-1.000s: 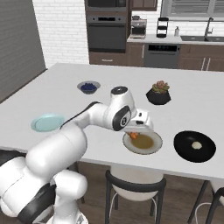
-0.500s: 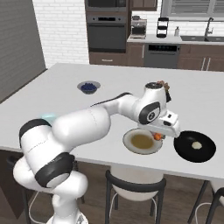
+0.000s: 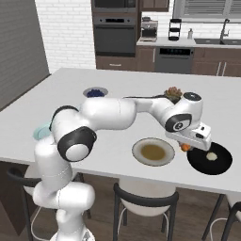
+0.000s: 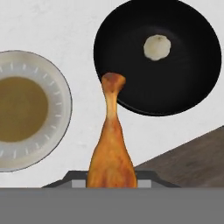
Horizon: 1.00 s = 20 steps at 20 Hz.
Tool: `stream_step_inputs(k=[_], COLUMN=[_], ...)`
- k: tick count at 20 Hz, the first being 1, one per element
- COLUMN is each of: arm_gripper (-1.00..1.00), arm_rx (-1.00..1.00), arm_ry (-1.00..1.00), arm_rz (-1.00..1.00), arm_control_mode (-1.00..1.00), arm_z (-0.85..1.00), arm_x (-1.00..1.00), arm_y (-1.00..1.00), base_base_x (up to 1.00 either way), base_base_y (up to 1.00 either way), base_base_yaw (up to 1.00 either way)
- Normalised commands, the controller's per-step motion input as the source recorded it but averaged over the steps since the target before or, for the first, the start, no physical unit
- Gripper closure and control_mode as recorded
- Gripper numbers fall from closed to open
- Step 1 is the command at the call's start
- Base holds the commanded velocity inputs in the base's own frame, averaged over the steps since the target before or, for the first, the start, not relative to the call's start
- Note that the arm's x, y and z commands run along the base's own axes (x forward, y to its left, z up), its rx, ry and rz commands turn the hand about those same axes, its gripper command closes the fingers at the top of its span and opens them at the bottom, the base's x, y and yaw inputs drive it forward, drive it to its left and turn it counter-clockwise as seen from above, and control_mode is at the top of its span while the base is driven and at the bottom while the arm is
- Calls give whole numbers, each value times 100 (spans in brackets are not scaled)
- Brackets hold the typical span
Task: Pick the chicken drumstick and garlic from their plates and place them in the bowl. Then put the bowl in the fridge.
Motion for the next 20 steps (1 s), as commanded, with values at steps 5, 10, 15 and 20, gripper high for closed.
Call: stream_step_inputs(k=[5,10,15,20], arm_gripper=[100,100,100,100], arm_rx=[3,0,0,-5], arm_ry=[1,0,0,0], arm_rz=[0,0,0,0], arm_control_mode=[-100,-100,-100,-100], arm_z=[-30,-47,-26,-43], arm_x=[49,7,3,31], arm_y=[-4,-8,-9,3], base_base_x=[0,0,0,0], base_base_y=[0,0,0,0], base_base_yaw=[0,0,0,0])
